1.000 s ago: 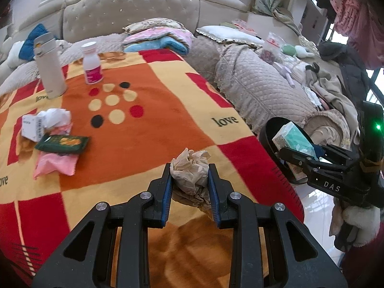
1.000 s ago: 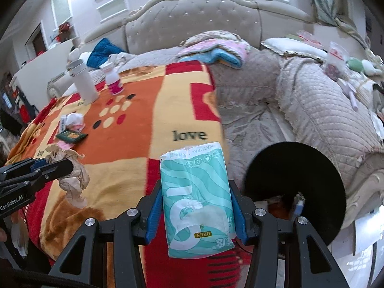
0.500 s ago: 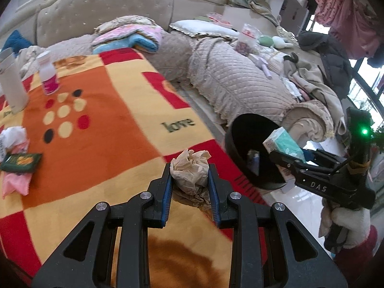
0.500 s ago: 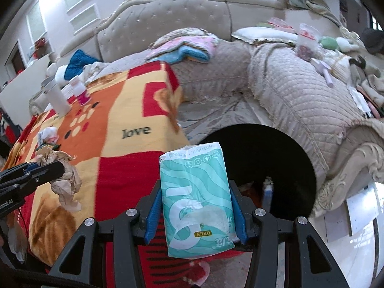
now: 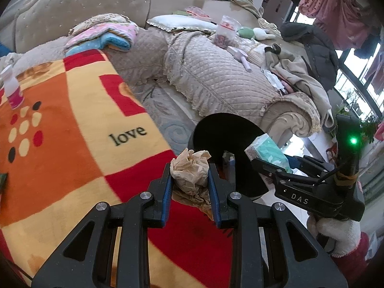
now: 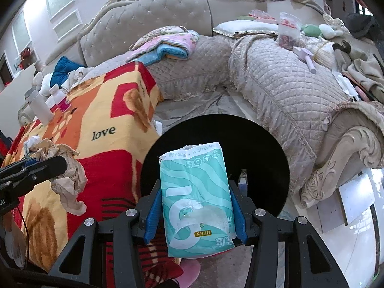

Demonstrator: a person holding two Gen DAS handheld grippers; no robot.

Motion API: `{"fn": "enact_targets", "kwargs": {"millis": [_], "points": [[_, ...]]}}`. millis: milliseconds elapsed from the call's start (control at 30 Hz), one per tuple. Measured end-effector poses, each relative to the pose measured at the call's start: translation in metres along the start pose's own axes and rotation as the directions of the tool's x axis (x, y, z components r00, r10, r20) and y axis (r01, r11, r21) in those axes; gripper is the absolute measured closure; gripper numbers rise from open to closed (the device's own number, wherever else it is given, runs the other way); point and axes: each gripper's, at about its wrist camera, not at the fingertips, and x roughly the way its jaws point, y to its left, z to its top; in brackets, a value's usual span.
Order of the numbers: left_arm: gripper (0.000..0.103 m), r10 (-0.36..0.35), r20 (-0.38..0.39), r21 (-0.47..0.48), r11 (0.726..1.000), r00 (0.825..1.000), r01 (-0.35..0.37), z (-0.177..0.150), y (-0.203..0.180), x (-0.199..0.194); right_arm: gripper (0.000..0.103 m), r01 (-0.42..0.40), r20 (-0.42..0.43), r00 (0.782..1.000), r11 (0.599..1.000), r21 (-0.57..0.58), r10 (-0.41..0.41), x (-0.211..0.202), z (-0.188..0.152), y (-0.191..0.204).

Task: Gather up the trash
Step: 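Carry the crumpled paper and tissue pack over the black bin and release both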

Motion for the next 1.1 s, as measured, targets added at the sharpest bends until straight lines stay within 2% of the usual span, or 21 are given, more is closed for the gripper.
{"fn": "enact_targets", "kwargs": {"millis": [433, 1100], "points": [[0.078, -0.048, -0.029, -0.023, 0.999, 0.998, 0.048, 0.010, -0.010, 0.032, 0.054, 0.015, -0.005, 1.000, 0.999, 0.050, -0.015, 0.008, 0.000, -0.024], [0.078, -0.076, -0.041, -0.043, 0.996, 0.996, 0.075, 0.019, -0.014, 0.065, 0.053, 0.037, -0.019, 0.999, 0.995, 0.094, -0.035, 0.020, 0.003, -0.050]]}}
